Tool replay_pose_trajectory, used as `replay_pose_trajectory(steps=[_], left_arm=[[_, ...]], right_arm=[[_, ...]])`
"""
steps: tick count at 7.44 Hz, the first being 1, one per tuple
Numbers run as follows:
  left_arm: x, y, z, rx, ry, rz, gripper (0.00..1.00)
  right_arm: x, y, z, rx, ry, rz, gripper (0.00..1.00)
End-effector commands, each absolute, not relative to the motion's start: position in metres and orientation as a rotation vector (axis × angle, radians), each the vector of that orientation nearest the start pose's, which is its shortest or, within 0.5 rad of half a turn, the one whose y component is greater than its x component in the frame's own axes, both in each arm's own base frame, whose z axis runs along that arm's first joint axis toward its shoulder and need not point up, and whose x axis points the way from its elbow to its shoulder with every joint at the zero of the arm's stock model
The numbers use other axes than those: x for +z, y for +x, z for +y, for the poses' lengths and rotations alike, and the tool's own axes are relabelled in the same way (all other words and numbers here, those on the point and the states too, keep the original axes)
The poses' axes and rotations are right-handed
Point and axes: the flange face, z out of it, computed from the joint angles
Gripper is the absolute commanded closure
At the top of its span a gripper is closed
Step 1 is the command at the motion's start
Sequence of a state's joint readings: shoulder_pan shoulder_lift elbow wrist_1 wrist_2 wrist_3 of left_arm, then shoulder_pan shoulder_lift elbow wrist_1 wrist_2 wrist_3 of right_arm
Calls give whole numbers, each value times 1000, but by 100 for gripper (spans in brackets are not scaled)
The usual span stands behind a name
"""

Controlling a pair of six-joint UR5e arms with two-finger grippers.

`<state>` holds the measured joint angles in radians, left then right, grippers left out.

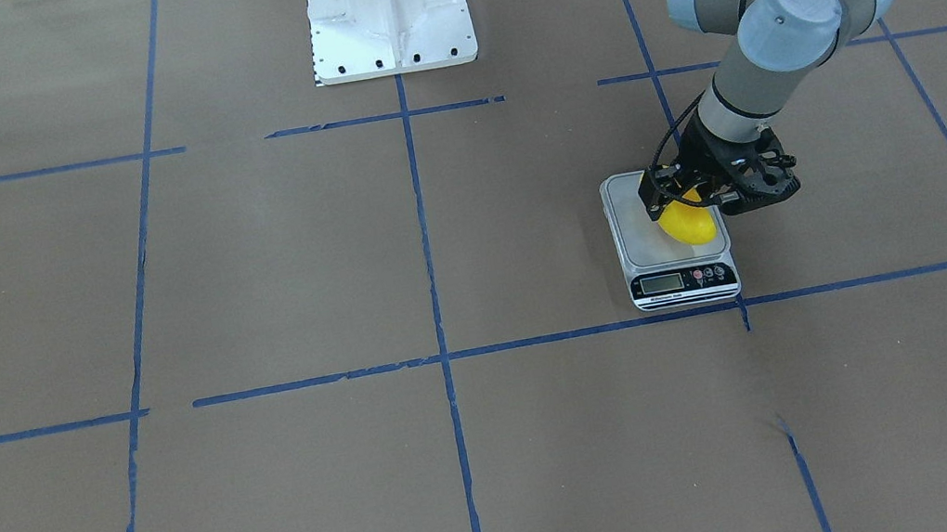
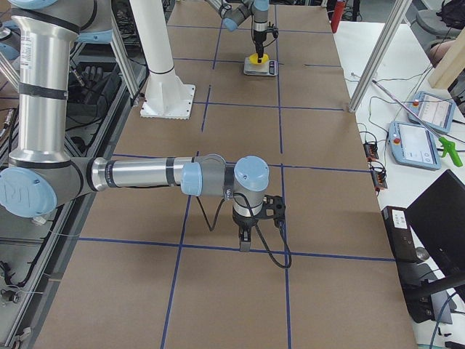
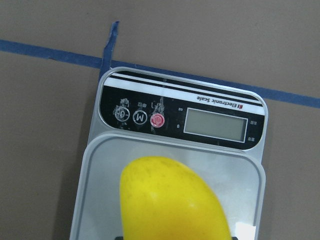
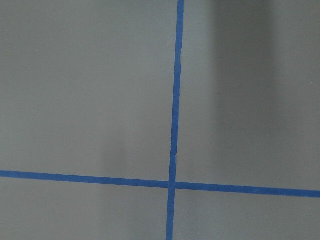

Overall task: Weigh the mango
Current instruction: 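Lower the mango onto the scale pan and open the left gripper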

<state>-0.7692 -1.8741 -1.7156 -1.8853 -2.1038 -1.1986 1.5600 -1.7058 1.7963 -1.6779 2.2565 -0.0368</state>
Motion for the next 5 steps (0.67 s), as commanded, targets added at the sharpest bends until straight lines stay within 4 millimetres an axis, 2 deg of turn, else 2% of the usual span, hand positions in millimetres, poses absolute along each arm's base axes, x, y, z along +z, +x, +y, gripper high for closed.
replay_pose_trajectory(steps=[1,2,4,5], left_arm=[[393,385,-487,-167,-28,896,72],[394,385,-487,-166,-28,895,35],[393,385,-487,-165,-27,896,30],[393,385,-487,-161,-25,896,19]], right_arm=[[627,66,-433,-40,-7,-686,0],[626,66,-433,-40,-6,-686,0],[627,65,-433,-41,-8,-686,0],[627,66,-433,-40,-6,-686,0]])
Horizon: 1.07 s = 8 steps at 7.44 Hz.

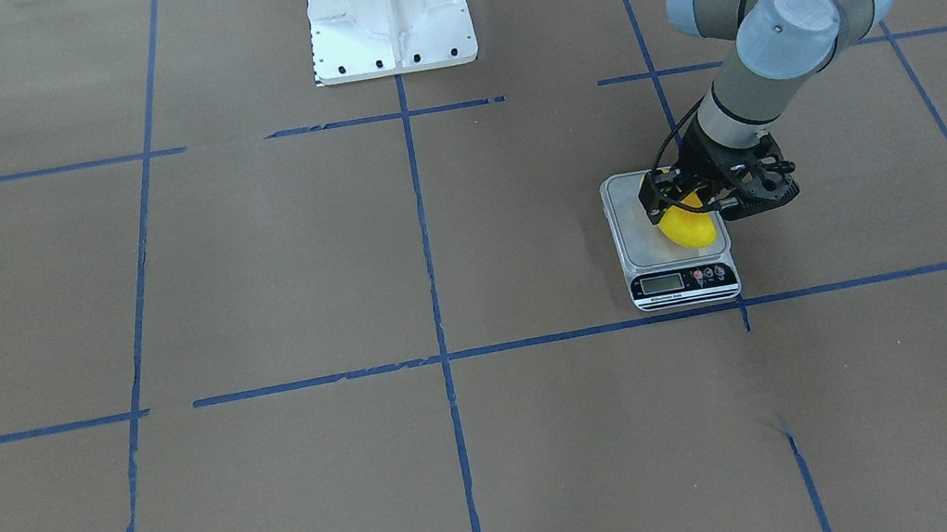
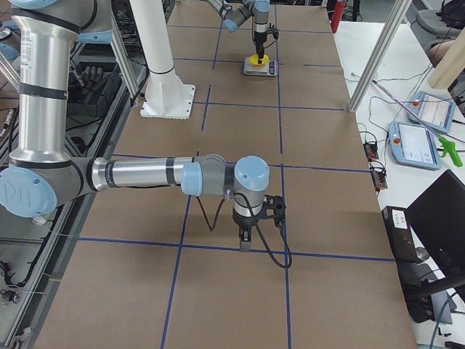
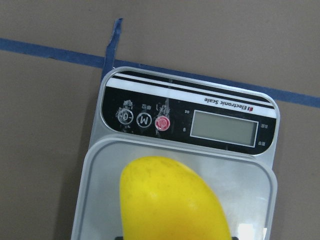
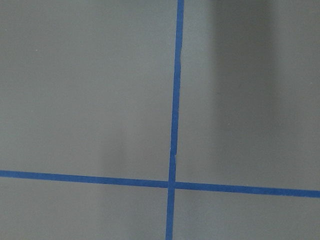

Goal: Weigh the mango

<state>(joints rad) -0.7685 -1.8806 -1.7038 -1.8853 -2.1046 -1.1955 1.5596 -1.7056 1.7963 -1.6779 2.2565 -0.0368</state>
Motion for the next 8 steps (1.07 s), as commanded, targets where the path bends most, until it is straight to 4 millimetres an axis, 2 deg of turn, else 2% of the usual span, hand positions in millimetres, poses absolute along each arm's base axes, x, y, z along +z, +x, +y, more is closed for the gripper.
replay_pose_trajectory(steps=[1,3,4,6,7,8], left_arm=[[393,385,-487,-161,-25,896,0],[388,382,-485,-160,-20,902,0],[370,365,-484,-165,7,924,0],[346,302,-505,-151,84,886,0],[336,287,-500,-84,132,881,0],[354,253,-500,-38,176,856,0]], right_arm=[[627,66,-433,-40,-6,-686,0],[627,65,-433,-41,-8,-686,0],[626,66,-433,-40,-6,-686,0],[627,66,-433,-40,-7,-686,0],[627,66,-433,-40,-7,-686,0],[627,66,-433,-40,-7,-686,0]])
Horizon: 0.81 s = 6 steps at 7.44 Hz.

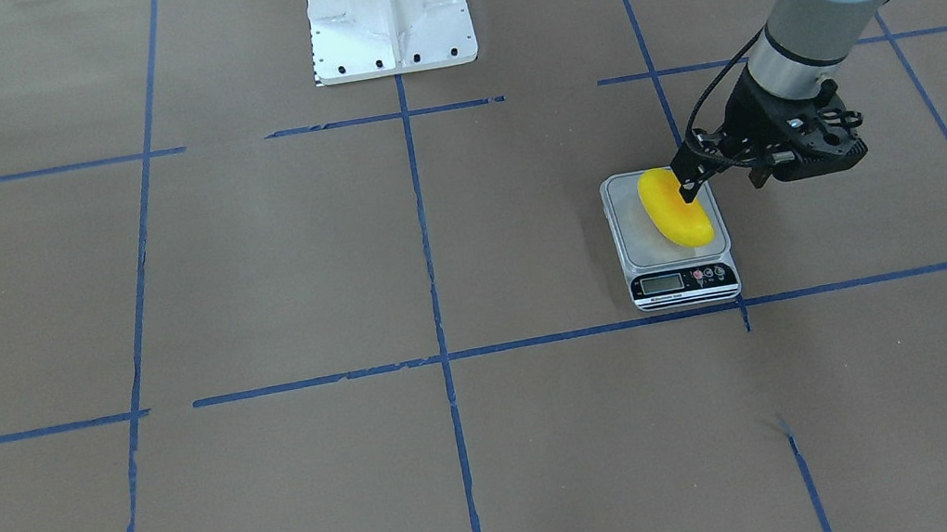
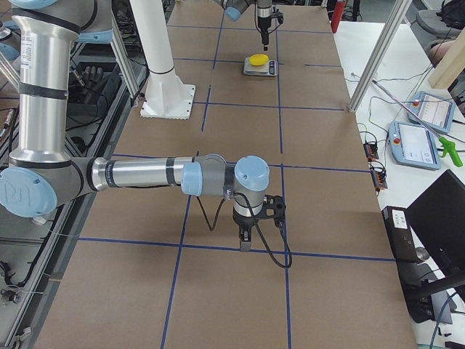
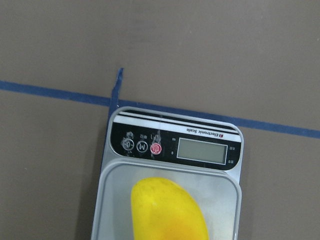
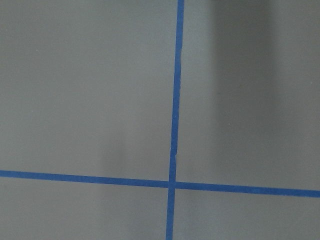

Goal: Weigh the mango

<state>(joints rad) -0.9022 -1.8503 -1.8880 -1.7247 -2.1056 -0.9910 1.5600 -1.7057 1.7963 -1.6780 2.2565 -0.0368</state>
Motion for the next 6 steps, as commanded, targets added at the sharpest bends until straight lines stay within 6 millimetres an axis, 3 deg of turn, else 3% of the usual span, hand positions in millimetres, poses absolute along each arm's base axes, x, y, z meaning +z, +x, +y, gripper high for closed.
replay_pose_trajectory(steps=[1,2,4,6], left_arm=[[379,209,-512,28,234,809,0],[406,158,-521,75,283,756,0],[492,58,-547,184,263,758,0],[571,-27,-548,187,244,748,0]], right_arm=[[627,66,-433,-40,-7,-686,0],[627,66,-433,-40,-7,-686,0],[627,66,-433,-40,-7,-686,0],[627,65,-433,-41,-8,-686,0]])
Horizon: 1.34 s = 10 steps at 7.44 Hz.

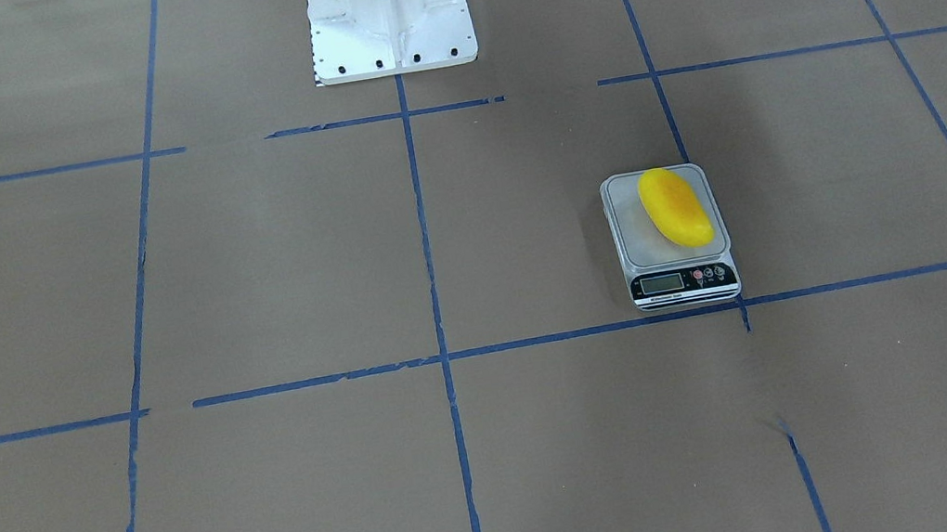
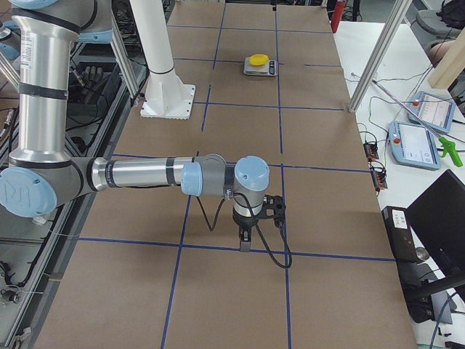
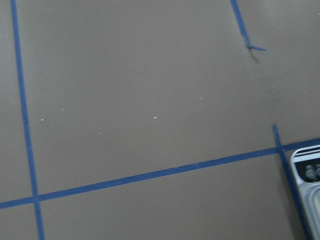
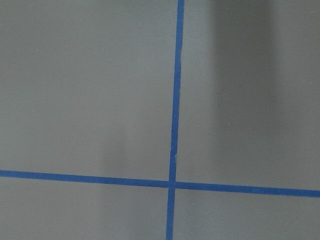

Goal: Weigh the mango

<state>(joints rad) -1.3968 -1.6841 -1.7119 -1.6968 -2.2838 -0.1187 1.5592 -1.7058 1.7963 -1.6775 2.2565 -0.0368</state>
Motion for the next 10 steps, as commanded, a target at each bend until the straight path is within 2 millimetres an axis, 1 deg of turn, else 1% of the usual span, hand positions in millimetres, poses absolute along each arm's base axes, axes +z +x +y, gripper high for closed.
replay_pose_trajectory(steps=[1,2,3,4,5,6,7,8,10], left_arm=[[604,-56,-542,199,218,766,0],[621,-64,-535,202,147,778,0],[624,-62,-529,189,111,783,0],[632,-60,-524,180,94,783,0],[647,-61,-509,178,84,788,0],[647,-60,-511,178,90,788,0],[656,-59,-509,173,71,789,0],[648,-60,-515,177,81,779,0],[645,-60,-516,181,88,777,0]], right_arm=[[627,66,-433,-40,-7,-686,0],[627,66,-433,-40,-6,-686,0],[627,66,-433,-40,-7,-686,0],[627,65,-433,-41,-8,-686,0],[626,65,-433,-42,-6,-686,0],[627,65,-433,-41,-8,-686,0],[627,66,-433,-40,-7,-686,0],[627,65,-433,-41,-8,-686,0],[627,65,-433,-41,-8,-686,0]])
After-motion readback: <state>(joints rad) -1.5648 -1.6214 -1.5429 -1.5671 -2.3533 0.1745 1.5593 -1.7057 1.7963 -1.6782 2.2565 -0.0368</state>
